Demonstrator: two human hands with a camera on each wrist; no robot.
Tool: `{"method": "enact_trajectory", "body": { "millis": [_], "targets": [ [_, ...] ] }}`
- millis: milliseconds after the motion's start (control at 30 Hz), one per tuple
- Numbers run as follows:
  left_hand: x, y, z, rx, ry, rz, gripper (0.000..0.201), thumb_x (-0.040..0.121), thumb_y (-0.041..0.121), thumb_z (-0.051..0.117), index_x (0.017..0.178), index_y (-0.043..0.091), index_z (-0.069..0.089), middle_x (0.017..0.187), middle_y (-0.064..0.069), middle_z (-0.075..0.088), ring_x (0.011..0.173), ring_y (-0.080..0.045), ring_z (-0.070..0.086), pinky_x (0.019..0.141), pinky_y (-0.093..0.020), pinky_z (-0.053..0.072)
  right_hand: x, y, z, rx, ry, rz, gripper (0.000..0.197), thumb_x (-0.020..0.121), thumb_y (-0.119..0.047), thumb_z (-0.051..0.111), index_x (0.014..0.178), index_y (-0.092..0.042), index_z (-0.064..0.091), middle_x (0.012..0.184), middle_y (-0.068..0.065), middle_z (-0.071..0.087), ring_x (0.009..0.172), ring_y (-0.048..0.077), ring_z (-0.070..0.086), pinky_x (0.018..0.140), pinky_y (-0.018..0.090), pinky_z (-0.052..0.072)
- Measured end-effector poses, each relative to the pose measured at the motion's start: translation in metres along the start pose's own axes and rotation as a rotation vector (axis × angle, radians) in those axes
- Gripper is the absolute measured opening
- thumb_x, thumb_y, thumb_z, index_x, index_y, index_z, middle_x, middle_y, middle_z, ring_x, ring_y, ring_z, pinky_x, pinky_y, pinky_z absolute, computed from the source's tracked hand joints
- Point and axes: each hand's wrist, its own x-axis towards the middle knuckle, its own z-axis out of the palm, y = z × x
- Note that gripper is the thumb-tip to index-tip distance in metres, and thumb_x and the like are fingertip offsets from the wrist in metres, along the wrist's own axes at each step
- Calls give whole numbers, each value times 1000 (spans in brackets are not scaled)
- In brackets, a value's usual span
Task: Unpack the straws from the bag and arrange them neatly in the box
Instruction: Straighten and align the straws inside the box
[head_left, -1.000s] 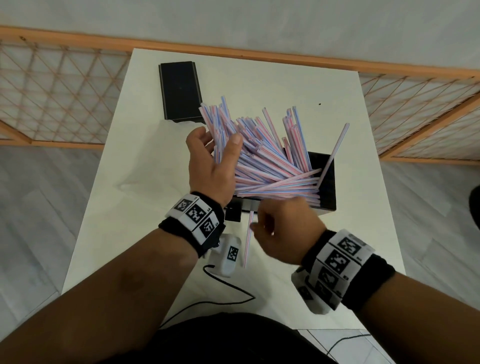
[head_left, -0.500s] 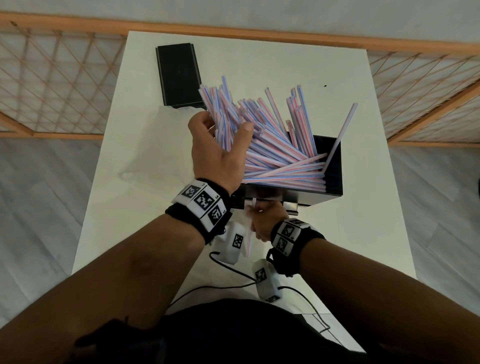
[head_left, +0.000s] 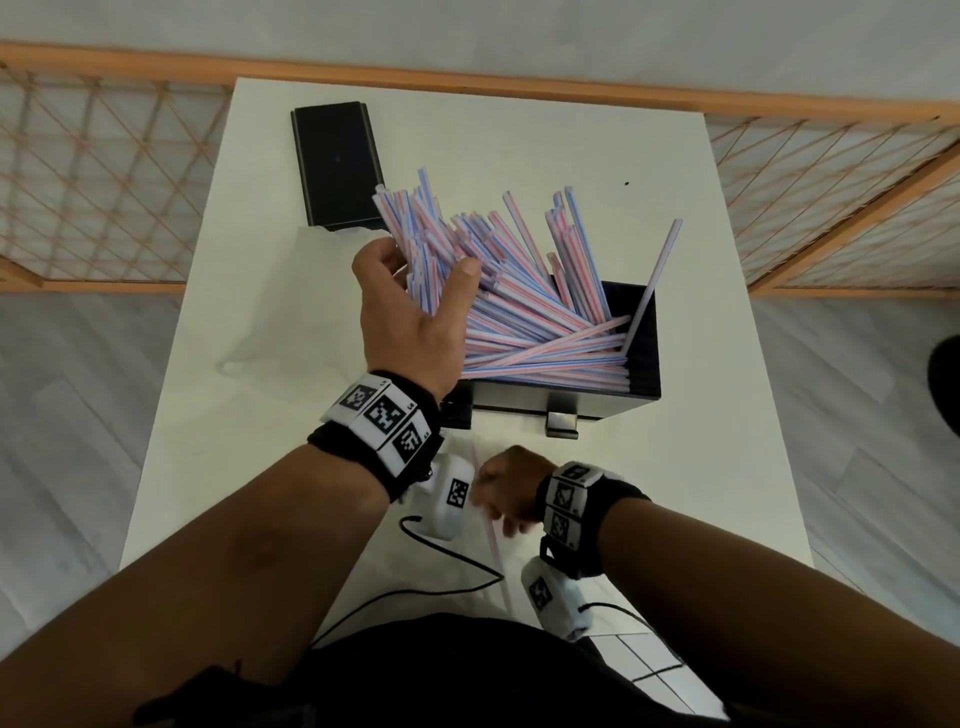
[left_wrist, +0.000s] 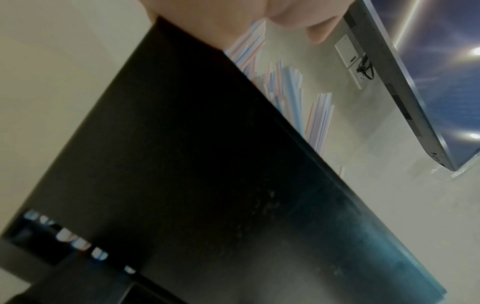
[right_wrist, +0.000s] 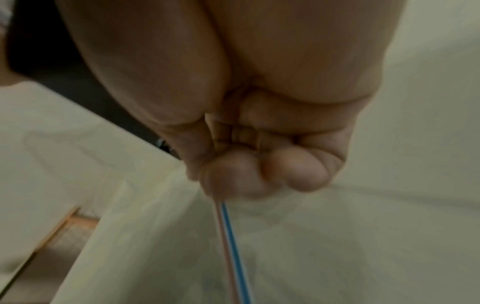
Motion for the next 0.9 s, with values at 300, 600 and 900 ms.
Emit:
{"method": "enact_trajectory", "body": {
  "millis": [300, 600, 900],
  "targets": [
    [2, 4, -2, -127, 15, -81, 65, 85, 40, 67, 133, 4, 43, 106, 18, 49, 86, 25, 53, 73, 3, 39, -73, -41, -45, -460, 257, -446, 17, 97, -29, 55, 87, -16, 61, 89, 6, 69, 76, 26, 63, 75, 36, 53],
    [9, 10, -1, -383, 11, -180, 77, 65, 61, 67, 126, 20, 43, 120, -6, 59, 105, -15, 60, 90, -26, 47, -148, -97, -80, -419, 748, -967, 19, 99, -28, 41, 85, -15, 42, 65, -4, 46, 56, 26, 47, 53, 40, 43],
    [12, 10, -1, -376, 13, -163, 72, 78, 52, 62, 133, 9, 44, 101, 9, 58, 81, 13, 60, 72, -3, 44, -94, -72, -85, -505, 730, -642, 31, 91, -37, 62, 111, -14, 58, 106, 5, 60, 94, 26, 59, 80, 39, 50]
  ]
}}
